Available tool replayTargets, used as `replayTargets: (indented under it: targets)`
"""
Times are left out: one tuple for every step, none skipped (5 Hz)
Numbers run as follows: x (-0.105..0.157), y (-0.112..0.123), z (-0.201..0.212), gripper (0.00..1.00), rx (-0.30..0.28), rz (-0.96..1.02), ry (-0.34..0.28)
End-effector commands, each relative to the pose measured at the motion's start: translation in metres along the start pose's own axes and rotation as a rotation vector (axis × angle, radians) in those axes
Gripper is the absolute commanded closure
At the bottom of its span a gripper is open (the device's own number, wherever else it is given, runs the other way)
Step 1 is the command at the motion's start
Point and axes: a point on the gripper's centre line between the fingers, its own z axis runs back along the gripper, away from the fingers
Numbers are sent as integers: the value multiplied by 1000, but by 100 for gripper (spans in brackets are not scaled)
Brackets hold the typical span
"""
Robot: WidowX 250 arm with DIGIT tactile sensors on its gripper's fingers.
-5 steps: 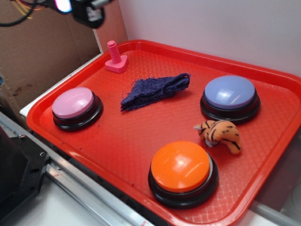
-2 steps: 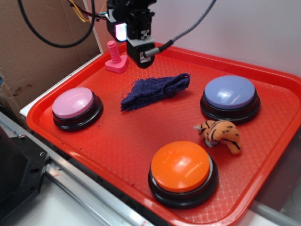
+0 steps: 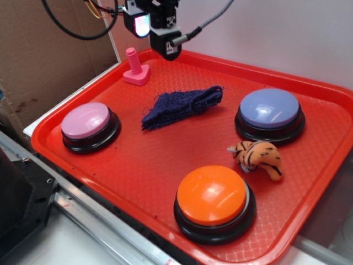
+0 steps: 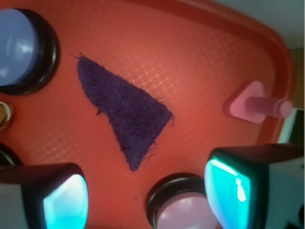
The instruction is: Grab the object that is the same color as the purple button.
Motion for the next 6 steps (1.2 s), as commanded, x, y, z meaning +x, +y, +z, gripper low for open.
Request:
replayTargets:
  targets:
    - [11,-21,-59,0,-23,-73,47]
    - [18,-27,-82,0,-32,-115,85]
    - [23,-28,-87,0,-27,-140,95]
    - [21,-23,-94,100,-57,-143,116]
    - [12,-23,-92,100,-6,-132,137]
    - [2,-23,-90,100,-1,-84,131]
